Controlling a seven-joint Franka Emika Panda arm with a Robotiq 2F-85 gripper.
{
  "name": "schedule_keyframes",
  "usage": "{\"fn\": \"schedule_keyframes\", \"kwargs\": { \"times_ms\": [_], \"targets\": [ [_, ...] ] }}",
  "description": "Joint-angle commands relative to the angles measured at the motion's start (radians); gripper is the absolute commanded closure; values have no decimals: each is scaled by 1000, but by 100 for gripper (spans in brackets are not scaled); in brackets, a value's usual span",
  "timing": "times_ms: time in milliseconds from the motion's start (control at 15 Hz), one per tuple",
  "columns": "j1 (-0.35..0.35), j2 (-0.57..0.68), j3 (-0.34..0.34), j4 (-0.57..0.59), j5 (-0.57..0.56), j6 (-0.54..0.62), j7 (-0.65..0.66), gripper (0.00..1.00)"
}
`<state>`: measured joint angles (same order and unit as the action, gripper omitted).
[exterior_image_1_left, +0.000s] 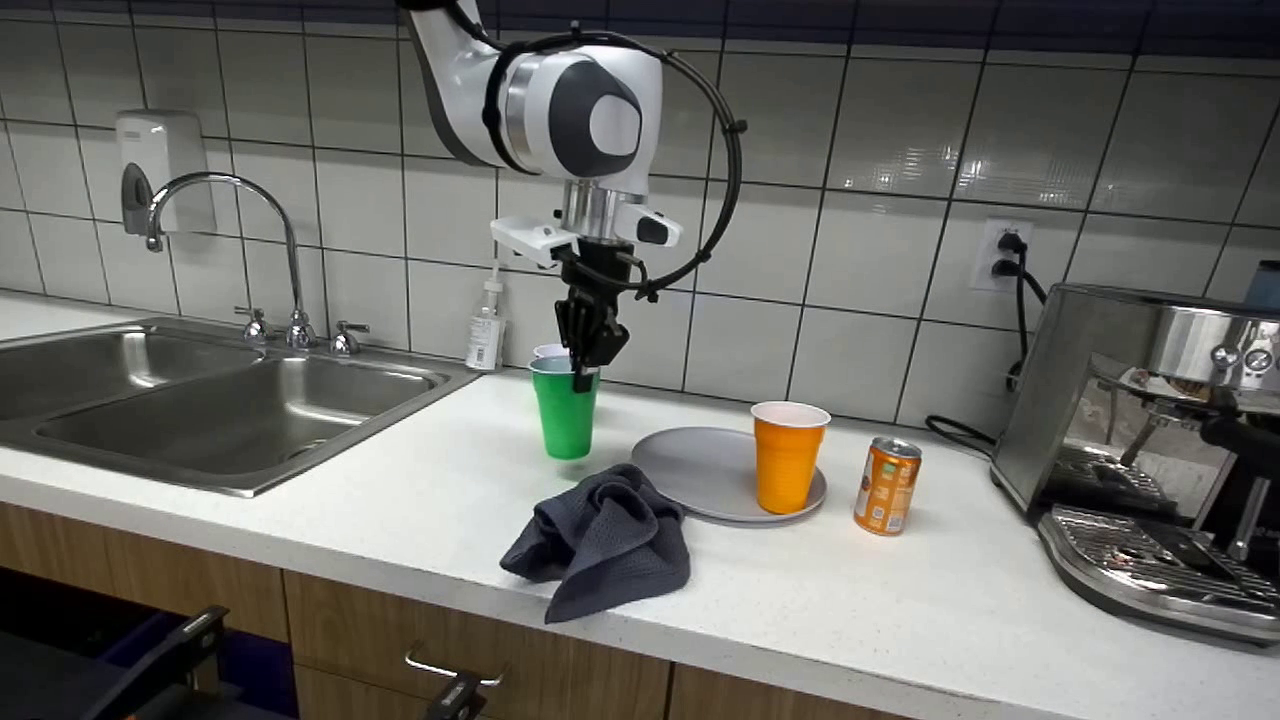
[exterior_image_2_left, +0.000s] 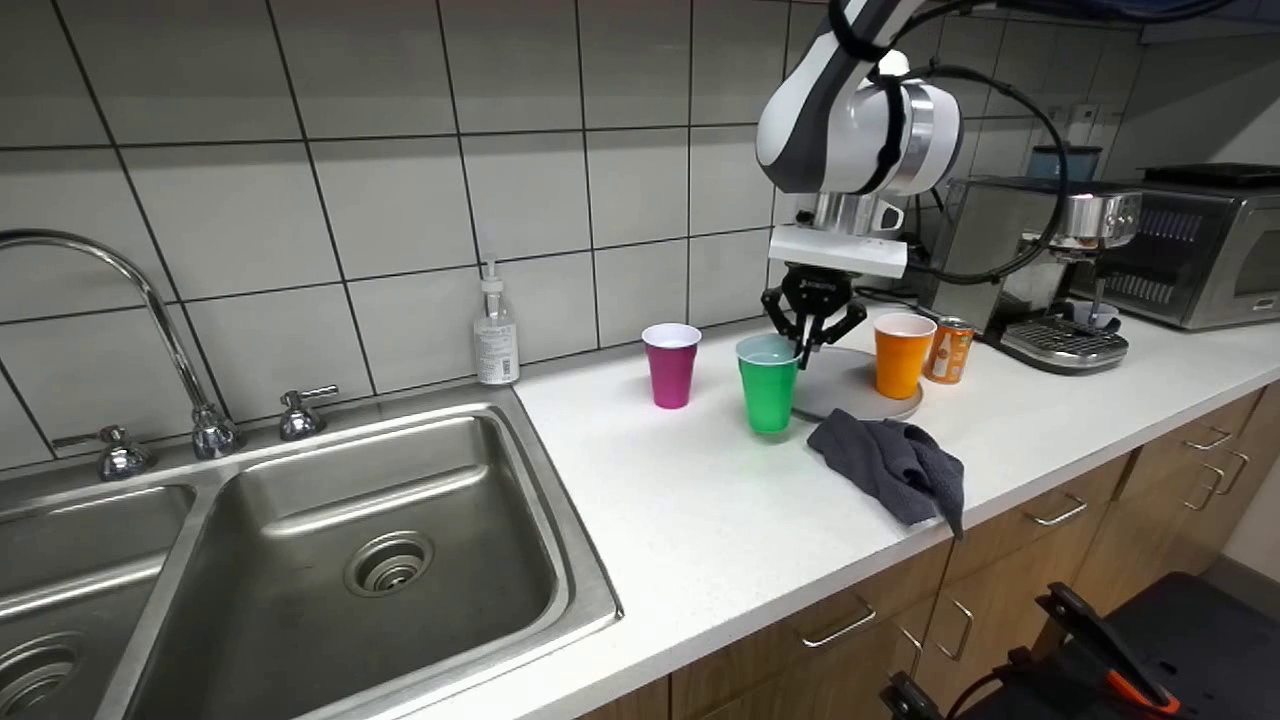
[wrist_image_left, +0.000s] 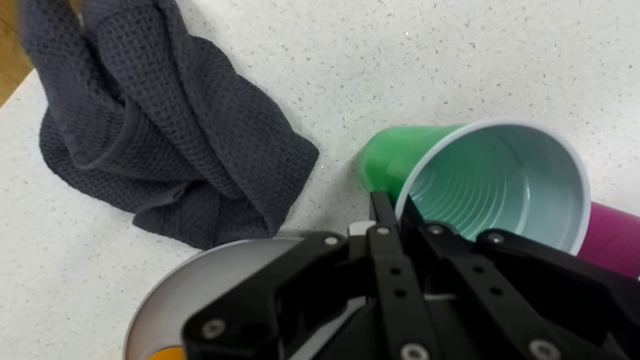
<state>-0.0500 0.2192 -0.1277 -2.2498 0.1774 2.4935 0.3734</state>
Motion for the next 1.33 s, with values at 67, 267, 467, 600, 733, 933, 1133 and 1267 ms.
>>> {"fn": "schedule_keyframes", "kwargs": {
  "times_ms": [67, 267, 467, 600, 733, 933, 1133, 1267],
  "targets": [
    [-16, -68, -1, -43, 29, 22, 8, 99],
    [-22, -85, -7, -59, 36, 45, 21, 99],
    [-27, -93, -19, -70, 40, 70, 53, 99],
    [-29, -94, -28, -75, 40, 90, 77, 99],
    [-31, -89, -37, -77, 39, 115, 110, 99],
    [-35, -74, -51, -77, 40, 151, 156, 99],
    [-40, -62, -64, -74, 42, 181, 198, 99],
    [-43, -54, -75, -74, 37, 198, 225, 99]
  ]
}}
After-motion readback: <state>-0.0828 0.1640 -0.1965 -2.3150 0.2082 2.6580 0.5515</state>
